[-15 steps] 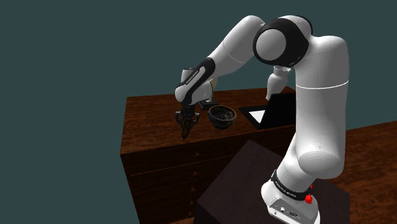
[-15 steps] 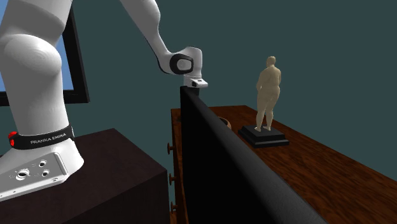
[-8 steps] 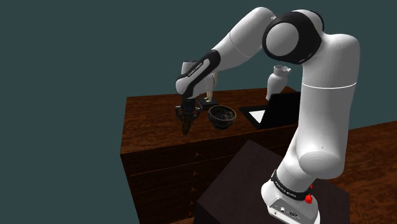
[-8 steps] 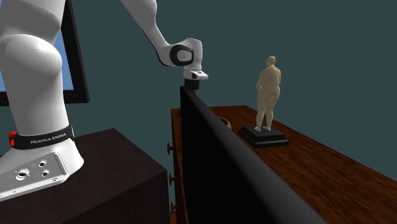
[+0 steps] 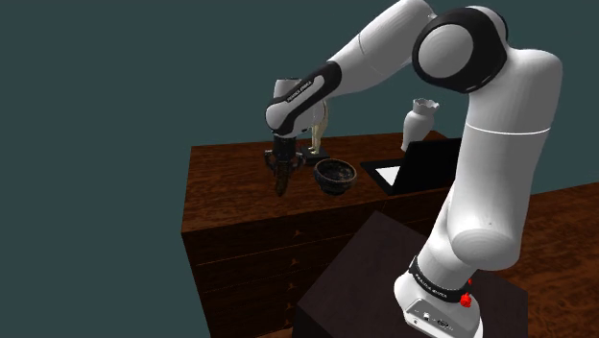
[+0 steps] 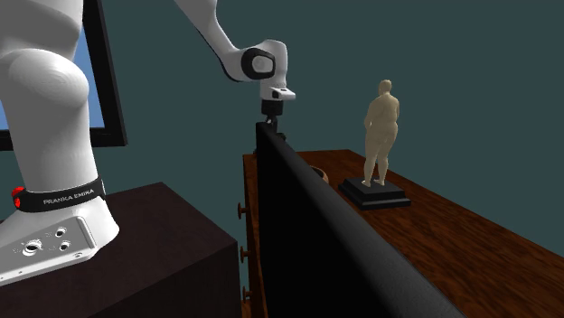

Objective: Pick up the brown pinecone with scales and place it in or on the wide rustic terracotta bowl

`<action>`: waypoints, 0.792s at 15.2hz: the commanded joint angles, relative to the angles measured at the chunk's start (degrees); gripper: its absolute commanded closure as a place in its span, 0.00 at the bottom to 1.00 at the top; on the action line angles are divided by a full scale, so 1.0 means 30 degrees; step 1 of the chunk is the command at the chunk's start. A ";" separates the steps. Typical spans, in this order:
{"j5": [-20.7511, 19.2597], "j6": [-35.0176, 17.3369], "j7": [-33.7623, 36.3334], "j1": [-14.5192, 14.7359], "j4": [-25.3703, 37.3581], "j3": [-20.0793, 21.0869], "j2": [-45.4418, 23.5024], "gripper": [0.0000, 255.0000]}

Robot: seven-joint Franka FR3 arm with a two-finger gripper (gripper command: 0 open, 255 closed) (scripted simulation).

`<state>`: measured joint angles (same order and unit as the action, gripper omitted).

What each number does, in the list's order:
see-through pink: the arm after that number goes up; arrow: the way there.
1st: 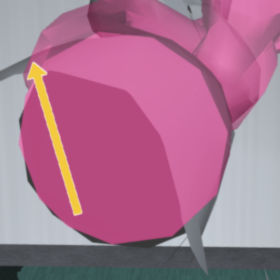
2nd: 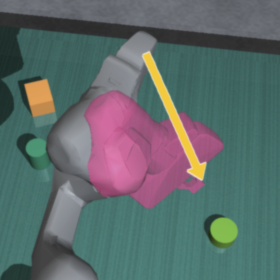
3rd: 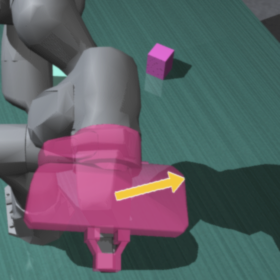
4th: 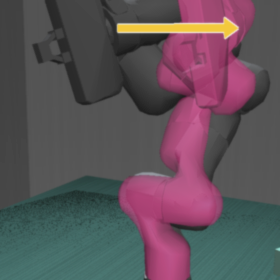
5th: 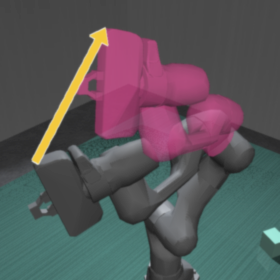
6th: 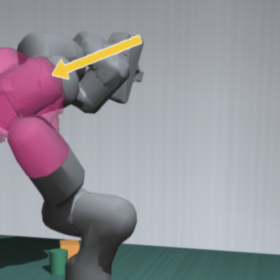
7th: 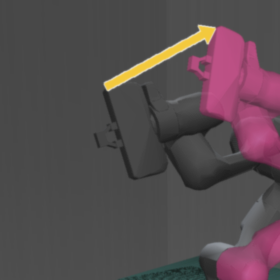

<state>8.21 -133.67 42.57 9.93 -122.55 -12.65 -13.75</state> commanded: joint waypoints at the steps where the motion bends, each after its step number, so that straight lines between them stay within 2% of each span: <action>1: -0.0159 0.0475 0.0106 0.0021 0.0110 -0.0062 0.0378 1.00; 12: -0.0812 0.2858 0.0637 0.0127 0.0972 -0.0219 0.1968 1.00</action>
<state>5.88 -125.55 44.36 10.29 -119.85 -13.29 -8.10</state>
